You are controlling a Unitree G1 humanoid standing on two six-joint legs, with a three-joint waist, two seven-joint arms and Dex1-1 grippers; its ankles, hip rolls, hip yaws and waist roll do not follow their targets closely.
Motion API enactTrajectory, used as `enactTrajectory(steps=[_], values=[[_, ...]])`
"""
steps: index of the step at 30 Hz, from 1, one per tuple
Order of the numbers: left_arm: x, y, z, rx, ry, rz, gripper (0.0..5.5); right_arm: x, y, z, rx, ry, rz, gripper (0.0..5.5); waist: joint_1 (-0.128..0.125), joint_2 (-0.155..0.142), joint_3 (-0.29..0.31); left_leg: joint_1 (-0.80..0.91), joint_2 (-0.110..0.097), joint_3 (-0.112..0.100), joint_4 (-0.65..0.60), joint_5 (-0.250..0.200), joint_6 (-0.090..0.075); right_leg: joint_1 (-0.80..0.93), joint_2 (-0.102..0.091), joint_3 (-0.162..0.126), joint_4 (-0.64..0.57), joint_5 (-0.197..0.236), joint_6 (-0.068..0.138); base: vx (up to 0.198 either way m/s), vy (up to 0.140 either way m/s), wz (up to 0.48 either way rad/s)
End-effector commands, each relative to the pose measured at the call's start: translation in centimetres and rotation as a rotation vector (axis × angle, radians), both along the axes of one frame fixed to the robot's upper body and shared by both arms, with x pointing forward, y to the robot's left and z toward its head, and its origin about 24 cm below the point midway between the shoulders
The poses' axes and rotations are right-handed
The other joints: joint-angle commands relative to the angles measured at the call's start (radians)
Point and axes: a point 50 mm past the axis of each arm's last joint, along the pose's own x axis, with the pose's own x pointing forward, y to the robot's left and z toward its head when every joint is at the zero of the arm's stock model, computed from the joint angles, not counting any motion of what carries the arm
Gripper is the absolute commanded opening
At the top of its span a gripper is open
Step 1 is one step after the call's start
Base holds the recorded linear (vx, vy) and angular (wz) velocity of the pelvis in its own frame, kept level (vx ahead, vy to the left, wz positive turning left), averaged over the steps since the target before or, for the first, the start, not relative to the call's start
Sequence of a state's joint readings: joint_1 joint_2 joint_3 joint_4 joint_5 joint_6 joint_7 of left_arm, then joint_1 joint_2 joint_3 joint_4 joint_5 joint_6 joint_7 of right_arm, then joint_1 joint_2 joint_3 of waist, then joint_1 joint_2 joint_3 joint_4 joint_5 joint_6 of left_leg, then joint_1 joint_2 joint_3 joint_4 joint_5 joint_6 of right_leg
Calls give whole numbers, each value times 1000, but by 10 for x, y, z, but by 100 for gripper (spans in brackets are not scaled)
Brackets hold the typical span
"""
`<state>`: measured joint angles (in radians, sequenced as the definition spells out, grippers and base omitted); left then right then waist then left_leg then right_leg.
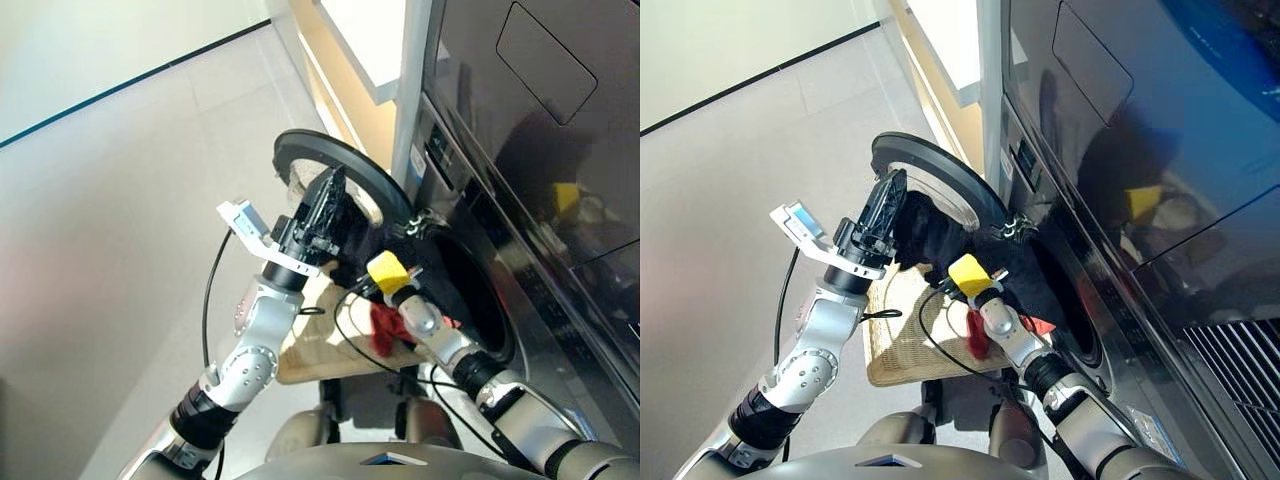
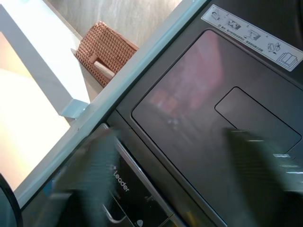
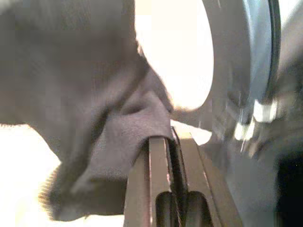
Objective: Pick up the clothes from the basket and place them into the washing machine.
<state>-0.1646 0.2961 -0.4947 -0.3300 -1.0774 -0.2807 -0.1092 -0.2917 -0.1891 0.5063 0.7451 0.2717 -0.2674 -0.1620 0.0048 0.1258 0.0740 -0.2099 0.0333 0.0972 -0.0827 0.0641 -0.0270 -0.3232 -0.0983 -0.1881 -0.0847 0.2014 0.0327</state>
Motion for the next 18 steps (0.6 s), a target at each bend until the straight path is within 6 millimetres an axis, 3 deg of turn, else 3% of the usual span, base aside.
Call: enactTrajectory(steps=[1, 2, 3, 4, 8, 9, 12, 13, 14, 17, 18], values=[[10, 19, 0, -14, -13, 149, 550, 12, 17, 18, 254, -50, -98, 0, 7, -31, -1, -31, -31, 30, -5, 7, -4, 19, -21, 8, 37, -62, 88, -53, 37, -59], [13, 30, -12, -9, 44, 219, 550, 9, 9, 12, 320, -16, -175, 0, 6, -26, 10, -35, -32, 33, -5, 7, -3, 7, -22, 12, 42, -60, 87, 0, 0, 0], [13, 30, -12, -9, 44, 219, 550, 10, 10, 12, 320, -17, -175, 0, 6, -27, 7, -40, -32, 32, -5, 9, -3, 4, -22, 12, 41, -59, 87, -78, 41, -140], [16, 44, -28, 24, 104, 317, 550, 8, 0, 6, 384, 17, -266, 0, 5, -22, 21, -52, -33, 34, -4, 12, -3, -13, -25, 15, 45, -55, 86, -60, 30, -150], [16, 63, -59, 90, 223, 440, 550, 8, -18, 1, 509, 39, -446, 0, 10, -12, 39, -71, -34, 39, 2, 14, -2, -37, -27, 20, 50, -52, 84, -29, 16, -38], [16, 72, -75, 161, 273, 502, 550, 10, -25, 2, 501, 29, -476, 0, 13, -8, 45, -84, -35, 42, 3, 18, -2, -49, -29, 20, 50, -48, 84, -51, 37, -8], [12, 82, -90, 257, 314, 545, 550, 13, -30, 5, 381, 6, -428, 0, 19, -2, 56, -102, -39, 44, 3, 27, -2, -68, -30, 22, 50, -42, 84, 0, 0, 0], [12, 82, -90, 257, 314, 545, 550, 13, -30, 5, 381, 6, -428, 201, 19, -1, 56, -102, -39, 44, 3, 27, -2, -68, -30, 22, 50, -42, 84, 0, 0, 0], [10, 85, -95, 292, 321, 554, 550, 15, -30, 7, 300, -4, -381, 550, 22, -1, 59, -110, -38, 43, 2, 31, -2, -79, -32, 20, 52, -40, 85, 0, 0, 0], [9, 89, -109, 403, 344, 564, 550, 30, -33, 21, 75, -64, -238, 550, 36, -8, 91, -153, -38, 40, 16, 39, 0, -122, -36, 17, 72, -39, 82, -18, -5, -3], [9, 89, -109, 403, 344, 564, 550, 30, -33, 21, 75, -64, -238, 550, 36, -7, 91, -154, -38, 39, 16, 39, 0, -123, -36, 17, 73, -39, 82, -59, -37, -27]])
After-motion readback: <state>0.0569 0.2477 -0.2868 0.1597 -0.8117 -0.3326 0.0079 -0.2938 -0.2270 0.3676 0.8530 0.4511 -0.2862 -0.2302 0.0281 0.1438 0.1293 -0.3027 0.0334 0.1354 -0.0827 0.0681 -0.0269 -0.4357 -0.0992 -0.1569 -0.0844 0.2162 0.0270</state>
